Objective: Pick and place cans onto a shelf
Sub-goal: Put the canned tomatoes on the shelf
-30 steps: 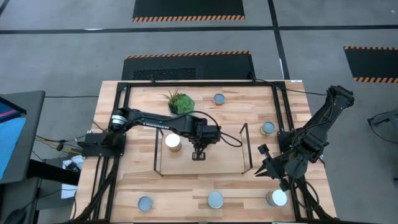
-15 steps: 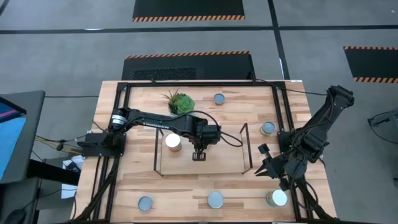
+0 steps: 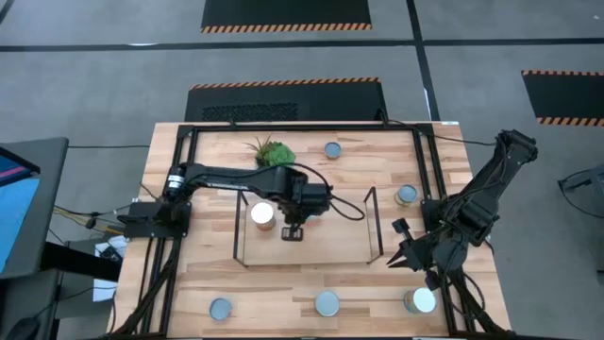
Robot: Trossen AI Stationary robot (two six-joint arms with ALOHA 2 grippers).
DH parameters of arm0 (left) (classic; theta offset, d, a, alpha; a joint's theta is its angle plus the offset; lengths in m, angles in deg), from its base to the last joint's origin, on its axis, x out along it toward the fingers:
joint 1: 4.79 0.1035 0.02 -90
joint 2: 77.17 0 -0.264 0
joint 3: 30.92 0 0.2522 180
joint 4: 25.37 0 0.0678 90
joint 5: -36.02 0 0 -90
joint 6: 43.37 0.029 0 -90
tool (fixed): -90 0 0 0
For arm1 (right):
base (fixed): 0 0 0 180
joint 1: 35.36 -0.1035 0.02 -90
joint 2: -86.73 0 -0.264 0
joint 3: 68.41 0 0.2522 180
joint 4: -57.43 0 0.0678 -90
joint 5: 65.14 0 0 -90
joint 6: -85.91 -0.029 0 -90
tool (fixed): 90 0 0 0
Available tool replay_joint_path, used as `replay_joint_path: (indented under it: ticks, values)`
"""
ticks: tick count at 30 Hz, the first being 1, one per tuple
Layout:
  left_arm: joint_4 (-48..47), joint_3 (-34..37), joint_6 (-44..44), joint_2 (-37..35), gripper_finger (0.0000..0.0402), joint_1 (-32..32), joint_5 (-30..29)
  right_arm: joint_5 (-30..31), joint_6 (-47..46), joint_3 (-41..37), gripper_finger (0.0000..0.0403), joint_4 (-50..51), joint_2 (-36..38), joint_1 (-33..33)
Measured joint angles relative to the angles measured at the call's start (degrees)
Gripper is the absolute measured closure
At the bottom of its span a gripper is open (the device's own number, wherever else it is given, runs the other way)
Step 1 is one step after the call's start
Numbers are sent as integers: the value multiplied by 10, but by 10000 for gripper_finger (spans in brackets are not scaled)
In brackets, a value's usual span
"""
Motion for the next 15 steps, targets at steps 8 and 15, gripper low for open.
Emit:
replay_joint_path:
  ticks: [8, 15]
  values:
    - [-89, -81, -53, -46, 345, -89, 45, -156, -120, 48, 347, 1, 1, -5]
    - [-89, 22, -121, -146, 345, -194, -103, -160, -491, 28, 360, 66, -43, -72]
